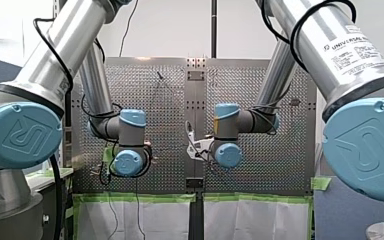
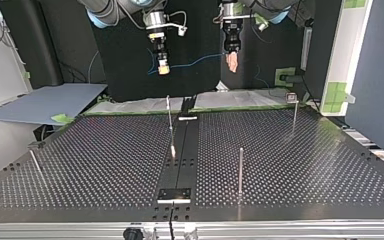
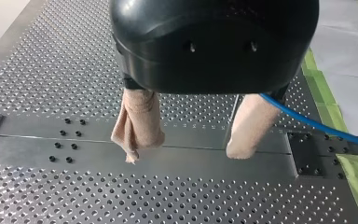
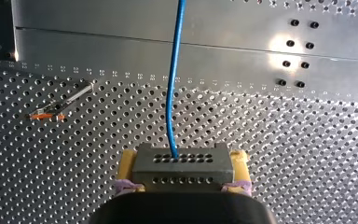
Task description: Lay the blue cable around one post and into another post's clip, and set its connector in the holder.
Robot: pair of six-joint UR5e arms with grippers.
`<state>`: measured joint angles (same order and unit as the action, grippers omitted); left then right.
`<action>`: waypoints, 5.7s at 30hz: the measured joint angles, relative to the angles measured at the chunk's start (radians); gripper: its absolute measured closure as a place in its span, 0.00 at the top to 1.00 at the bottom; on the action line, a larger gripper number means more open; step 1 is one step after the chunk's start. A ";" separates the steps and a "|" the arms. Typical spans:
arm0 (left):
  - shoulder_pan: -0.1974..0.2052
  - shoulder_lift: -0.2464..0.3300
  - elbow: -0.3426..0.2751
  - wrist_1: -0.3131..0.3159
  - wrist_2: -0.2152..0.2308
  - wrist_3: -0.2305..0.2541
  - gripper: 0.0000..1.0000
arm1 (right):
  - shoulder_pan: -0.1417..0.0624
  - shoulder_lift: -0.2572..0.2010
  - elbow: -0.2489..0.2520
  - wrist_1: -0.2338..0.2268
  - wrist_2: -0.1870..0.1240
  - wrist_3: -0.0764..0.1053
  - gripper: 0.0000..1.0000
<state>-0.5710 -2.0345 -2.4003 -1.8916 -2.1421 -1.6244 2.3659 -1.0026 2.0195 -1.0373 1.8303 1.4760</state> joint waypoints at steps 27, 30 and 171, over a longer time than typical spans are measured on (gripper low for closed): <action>-0.005 0.005 0.005 -0.005 -0.005 -0.005 1.00 | 0.015 -0.035 0.023 0.133 -0.026 0.076 0.00; -0.023 0.023 0.021 -0.023 -0.019 -0.023 1.00 | 0.017 -0.049 0.009 0.147 -0.015 0.077 0.00; 0.384 0.287 0.749 -1.089 0.427 -0.247 1.00 | -0.269 -0.180 -0.832 1.035 -0.148 0.225 0.00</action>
<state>-0.1868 -1.7477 -1.6517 -2.9805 -1.7147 -1.8714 2.0973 -1.1828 1.1871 -0.0019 1.6824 1.7010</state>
